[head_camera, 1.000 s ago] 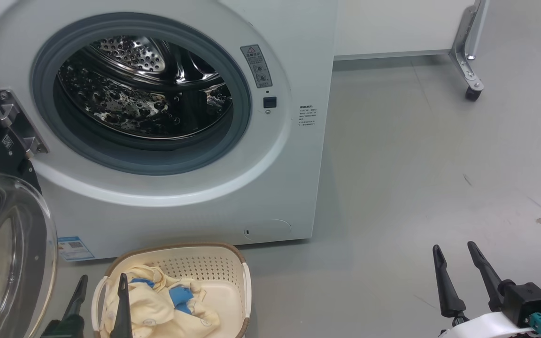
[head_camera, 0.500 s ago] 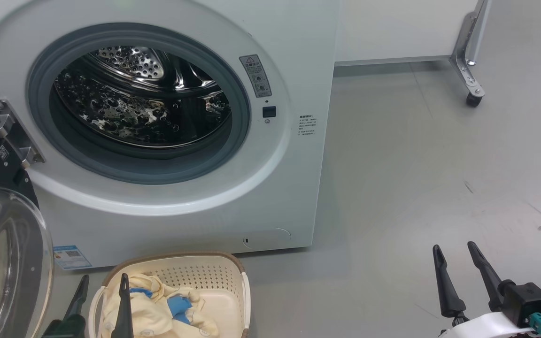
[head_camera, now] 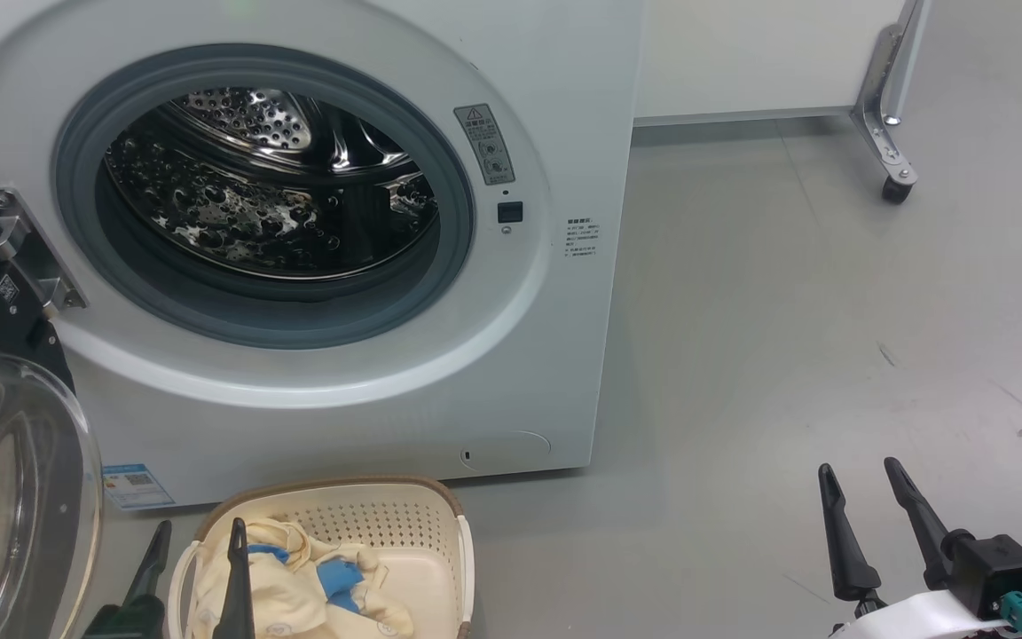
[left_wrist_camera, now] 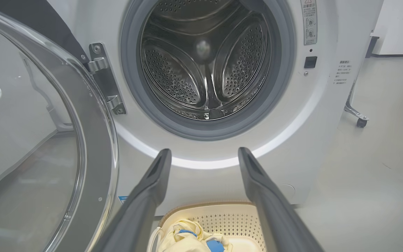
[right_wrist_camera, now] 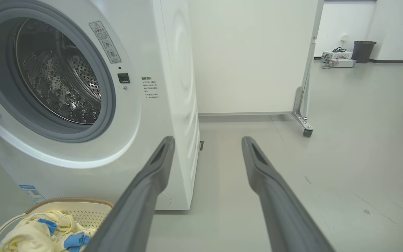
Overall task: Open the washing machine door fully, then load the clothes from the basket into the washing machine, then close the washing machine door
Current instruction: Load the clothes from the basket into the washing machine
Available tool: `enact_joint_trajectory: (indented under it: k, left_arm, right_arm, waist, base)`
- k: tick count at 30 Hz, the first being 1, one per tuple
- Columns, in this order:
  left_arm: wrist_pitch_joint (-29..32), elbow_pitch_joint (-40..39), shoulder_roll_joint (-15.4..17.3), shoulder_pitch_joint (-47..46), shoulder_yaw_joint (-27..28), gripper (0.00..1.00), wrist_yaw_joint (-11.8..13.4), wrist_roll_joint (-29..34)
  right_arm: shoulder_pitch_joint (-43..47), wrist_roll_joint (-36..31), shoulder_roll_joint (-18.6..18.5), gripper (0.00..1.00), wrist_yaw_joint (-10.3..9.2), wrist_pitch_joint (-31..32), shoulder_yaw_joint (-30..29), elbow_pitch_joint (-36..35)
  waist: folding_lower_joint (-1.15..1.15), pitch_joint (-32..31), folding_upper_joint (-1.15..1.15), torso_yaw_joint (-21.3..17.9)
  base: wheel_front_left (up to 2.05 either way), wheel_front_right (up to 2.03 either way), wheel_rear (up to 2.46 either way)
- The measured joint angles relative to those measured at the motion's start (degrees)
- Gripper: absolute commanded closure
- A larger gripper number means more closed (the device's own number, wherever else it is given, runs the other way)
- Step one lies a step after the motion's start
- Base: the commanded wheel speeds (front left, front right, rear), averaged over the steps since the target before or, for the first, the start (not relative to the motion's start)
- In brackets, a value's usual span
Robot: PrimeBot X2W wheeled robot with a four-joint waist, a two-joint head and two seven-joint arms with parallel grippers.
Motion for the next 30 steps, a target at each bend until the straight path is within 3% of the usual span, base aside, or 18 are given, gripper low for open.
enact_joint_trajectory:
  k: [17,30]
  left_arm:
    - [3.38,5.33,-0.22,-1.35,-2.71,0.0,-0.63,-0.55]
    - [15.51,19.91,0.89,-11.43,-4.35,0.0,-1.49,-0.53]
  right_arm:
    - [-0.32,-0.01,-0.04,0.0,0.12,0.0,0.49,-1.64]
    - [-6.06,0.1,-0.03,0.0,0.49,0.0,2.4,-3.05]
  waist:
    - [0.0,3.71,0.0,-0.83]
    - [0.0,11.3,0.0,-3.91]
  base:
    - [0.0,0.0,0.0]
    - [0.0,0.0,0.0]
